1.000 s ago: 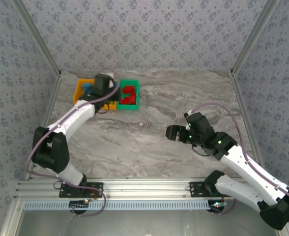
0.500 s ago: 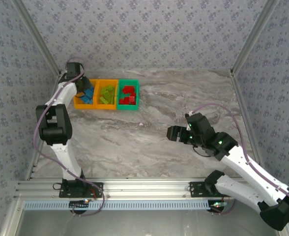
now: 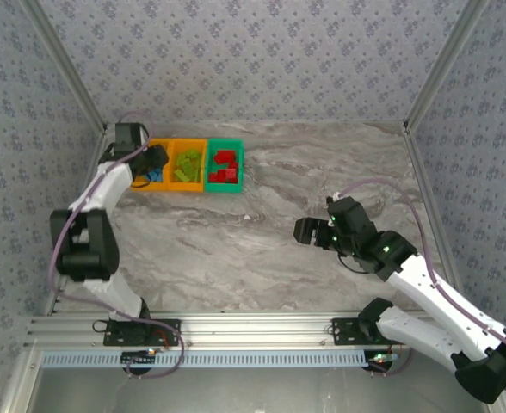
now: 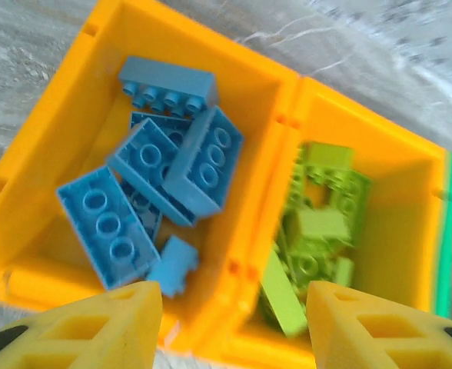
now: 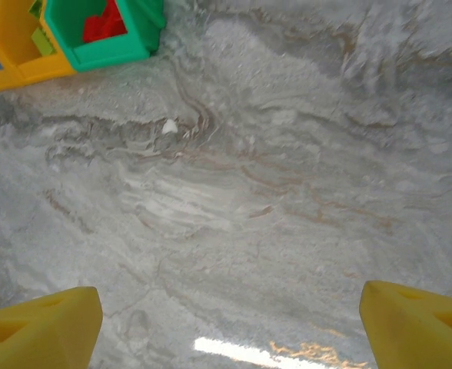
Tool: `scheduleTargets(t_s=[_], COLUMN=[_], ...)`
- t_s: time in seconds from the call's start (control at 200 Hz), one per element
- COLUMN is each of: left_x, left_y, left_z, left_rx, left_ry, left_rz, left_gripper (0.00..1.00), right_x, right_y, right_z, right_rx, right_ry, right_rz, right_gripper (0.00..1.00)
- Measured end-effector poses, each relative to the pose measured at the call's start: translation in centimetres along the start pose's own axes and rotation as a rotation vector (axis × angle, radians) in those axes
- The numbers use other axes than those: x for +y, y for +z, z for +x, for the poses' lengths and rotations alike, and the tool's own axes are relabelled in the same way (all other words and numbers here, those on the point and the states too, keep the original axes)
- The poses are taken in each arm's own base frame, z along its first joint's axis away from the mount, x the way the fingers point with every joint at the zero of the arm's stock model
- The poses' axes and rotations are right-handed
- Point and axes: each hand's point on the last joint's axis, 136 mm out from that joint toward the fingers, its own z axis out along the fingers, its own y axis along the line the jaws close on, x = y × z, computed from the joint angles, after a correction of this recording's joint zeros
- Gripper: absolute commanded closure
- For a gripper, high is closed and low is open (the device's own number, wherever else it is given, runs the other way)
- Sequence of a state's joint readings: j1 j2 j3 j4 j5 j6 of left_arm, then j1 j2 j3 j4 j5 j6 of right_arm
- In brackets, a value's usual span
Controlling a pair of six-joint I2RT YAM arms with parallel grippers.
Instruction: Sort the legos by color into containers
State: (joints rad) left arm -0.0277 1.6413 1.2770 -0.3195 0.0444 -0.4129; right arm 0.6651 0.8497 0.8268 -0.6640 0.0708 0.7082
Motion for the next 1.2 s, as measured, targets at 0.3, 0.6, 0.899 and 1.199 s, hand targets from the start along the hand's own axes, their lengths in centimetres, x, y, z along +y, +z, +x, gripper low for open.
scheduleTargets(t_s=[0.3,0.6,0.899,1.199], left_x=[-6.4,2.3,5.9,10.4], left_y=[-14.2,-7.2,-4.1,1.6], left_z=[5.9,15.2,11.1,12.3], left_rx=[-0.302,-0.251,-0.368,-0.285], left_ry=[0.257,0.476,0.402,0.338], left_rz=[0.223,-0.005,-0.078,-0.111], left_gripper=[0.30,0.01,0.01,0.01], right_x=[-12.2,-26.6,-25.4,-23.7], right_y=[-1.1,3.6,10.5,10.5], right_z=[-6.5,-6.1,-8.4,-10.0], right_rx=[-0.368,-0.363,-0.418,-0.505], right_ry=[-0.098,0.003,-0.153,-0.220], right_rz=[0.516,0.831,0.634,0.552], right_gripper=[0.00,0.00,0.00,0.00])
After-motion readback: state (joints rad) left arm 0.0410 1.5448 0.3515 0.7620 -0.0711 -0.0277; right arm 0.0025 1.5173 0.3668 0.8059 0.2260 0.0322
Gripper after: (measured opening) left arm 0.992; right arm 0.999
